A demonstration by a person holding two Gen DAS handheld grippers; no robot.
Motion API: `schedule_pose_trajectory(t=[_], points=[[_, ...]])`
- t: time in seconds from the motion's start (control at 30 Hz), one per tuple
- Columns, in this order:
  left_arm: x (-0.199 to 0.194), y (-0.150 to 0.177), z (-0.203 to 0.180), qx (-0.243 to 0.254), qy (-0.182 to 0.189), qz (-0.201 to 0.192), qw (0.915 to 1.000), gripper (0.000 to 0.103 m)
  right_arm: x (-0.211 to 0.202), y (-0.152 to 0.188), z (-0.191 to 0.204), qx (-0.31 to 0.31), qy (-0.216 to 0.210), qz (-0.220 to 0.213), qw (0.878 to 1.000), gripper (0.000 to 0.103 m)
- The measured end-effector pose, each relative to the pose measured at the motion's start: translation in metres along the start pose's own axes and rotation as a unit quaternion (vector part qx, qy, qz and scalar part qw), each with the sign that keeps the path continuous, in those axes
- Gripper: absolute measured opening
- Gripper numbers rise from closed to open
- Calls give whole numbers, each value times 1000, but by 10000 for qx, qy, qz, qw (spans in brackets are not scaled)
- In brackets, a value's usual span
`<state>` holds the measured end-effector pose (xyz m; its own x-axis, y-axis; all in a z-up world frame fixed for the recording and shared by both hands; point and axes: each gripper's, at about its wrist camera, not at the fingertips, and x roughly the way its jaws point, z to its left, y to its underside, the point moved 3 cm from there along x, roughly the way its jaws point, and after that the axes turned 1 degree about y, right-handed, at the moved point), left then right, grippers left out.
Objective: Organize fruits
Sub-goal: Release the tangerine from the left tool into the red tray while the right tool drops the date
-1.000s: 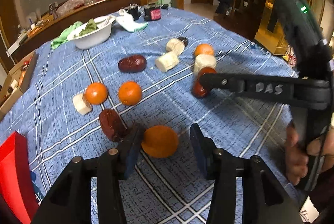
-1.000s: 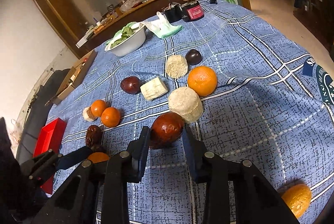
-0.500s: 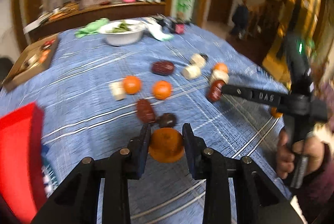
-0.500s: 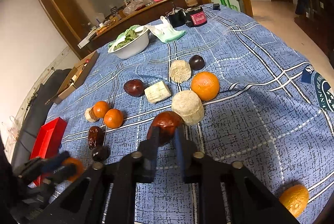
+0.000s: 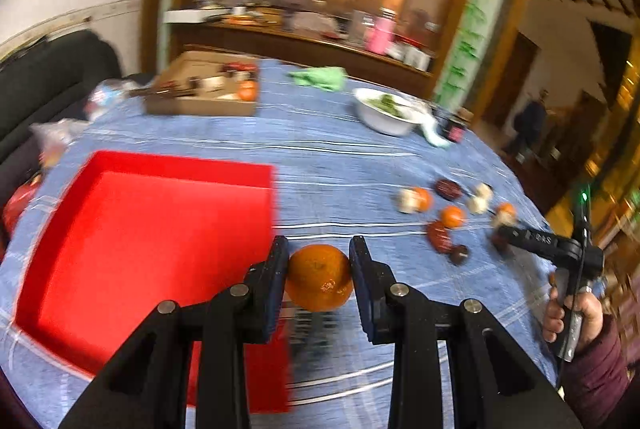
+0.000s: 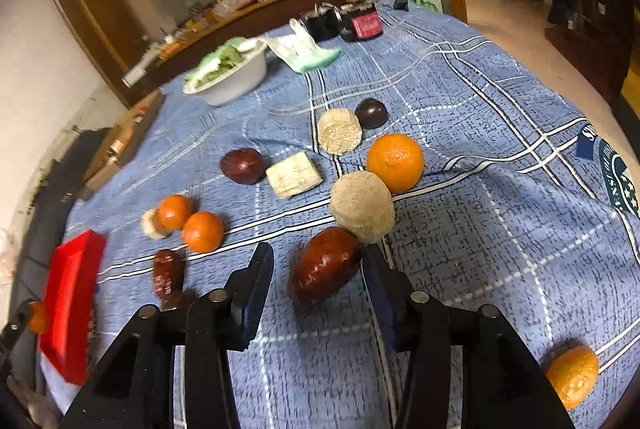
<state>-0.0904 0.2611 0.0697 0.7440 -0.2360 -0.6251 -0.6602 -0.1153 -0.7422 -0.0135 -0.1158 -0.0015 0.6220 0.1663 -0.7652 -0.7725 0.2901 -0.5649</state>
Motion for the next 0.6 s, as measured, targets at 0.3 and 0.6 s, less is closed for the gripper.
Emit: schedule_pose_trajectory(t=[0.3, 0.6], points=[[3, 8, 87, -911, -662, 137, 9935, 30, -11, 8, 19, -202, 143, 80, 9997, 32], [12, 20, 137, -1539, -916, 375, 9831, 30, -35, 18, 164, -1306, -1269, 268, 9829, 32]])
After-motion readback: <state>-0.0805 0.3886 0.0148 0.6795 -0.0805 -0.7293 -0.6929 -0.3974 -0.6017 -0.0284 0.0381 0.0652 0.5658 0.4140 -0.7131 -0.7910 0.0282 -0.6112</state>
